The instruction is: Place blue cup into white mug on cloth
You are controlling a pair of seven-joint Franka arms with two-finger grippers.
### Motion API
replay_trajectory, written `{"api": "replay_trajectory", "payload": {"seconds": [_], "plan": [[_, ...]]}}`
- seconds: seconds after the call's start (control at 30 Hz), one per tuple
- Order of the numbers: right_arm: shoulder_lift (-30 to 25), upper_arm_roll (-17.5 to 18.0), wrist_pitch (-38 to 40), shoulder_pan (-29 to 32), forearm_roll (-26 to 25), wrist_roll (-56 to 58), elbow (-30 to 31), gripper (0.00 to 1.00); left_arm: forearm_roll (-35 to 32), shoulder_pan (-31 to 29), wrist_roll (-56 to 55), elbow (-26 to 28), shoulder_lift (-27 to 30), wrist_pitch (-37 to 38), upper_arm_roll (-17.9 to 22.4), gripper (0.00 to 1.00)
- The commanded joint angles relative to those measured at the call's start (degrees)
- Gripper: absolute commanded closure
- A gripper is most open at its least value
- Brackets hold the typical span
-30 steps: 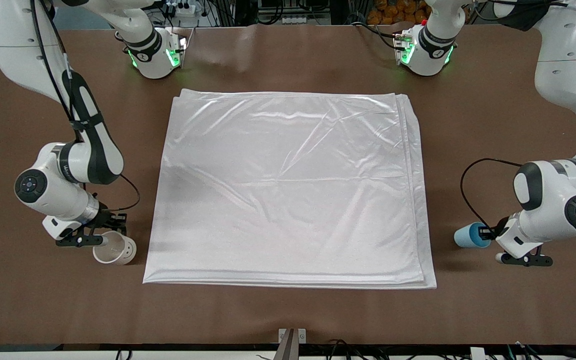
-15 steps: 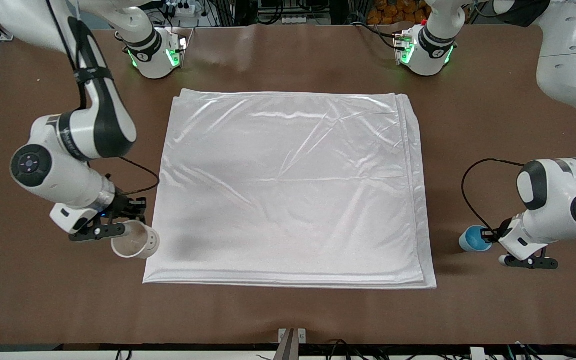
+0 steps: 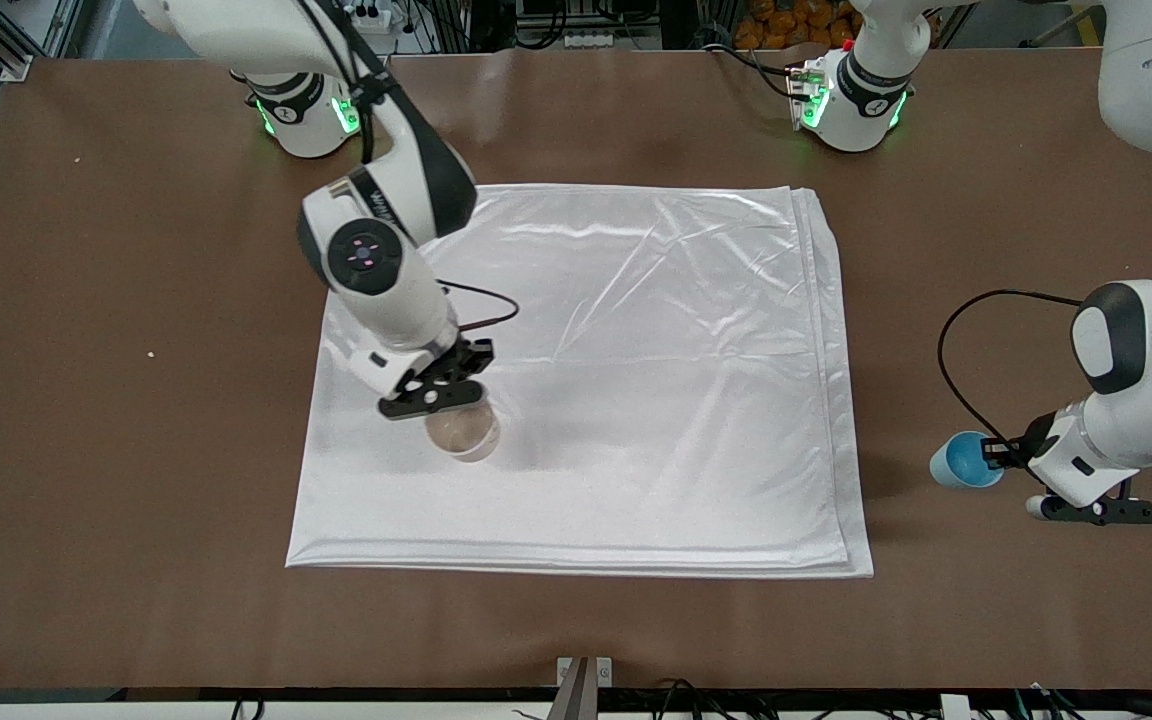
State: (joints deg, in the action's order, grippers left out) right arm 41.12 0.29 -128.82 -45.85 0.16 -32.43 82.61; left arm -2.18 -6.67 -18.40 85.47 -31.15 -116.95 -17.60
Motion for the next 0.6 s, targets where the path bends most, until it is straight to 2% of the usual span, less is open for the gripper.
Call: {"api": "replay_trajectory", "payload": {"seconds": [0.0,0.27,0.57], "plan": [[3.53,-0.20,-2.40,-1.43,-1.39,-1.68,-3.07,1.00,1.12,0.78,-6.99,0.92,1.18,0.67,-2.70,1.00],[5.55,-0.20,-3.63,-2.58,-1.39,-1.68,-4.30,0.99,1.12,5.87,-15.43,0.83,0.83,0.67,-3.41,1.00],[6.34,-0.20,-3.72,-2.93,-1.48,-1.68,-4.30,0.78,1.12,8.95,-20.97,0.83,1.09,0.67,-3.41,1.00]]}}
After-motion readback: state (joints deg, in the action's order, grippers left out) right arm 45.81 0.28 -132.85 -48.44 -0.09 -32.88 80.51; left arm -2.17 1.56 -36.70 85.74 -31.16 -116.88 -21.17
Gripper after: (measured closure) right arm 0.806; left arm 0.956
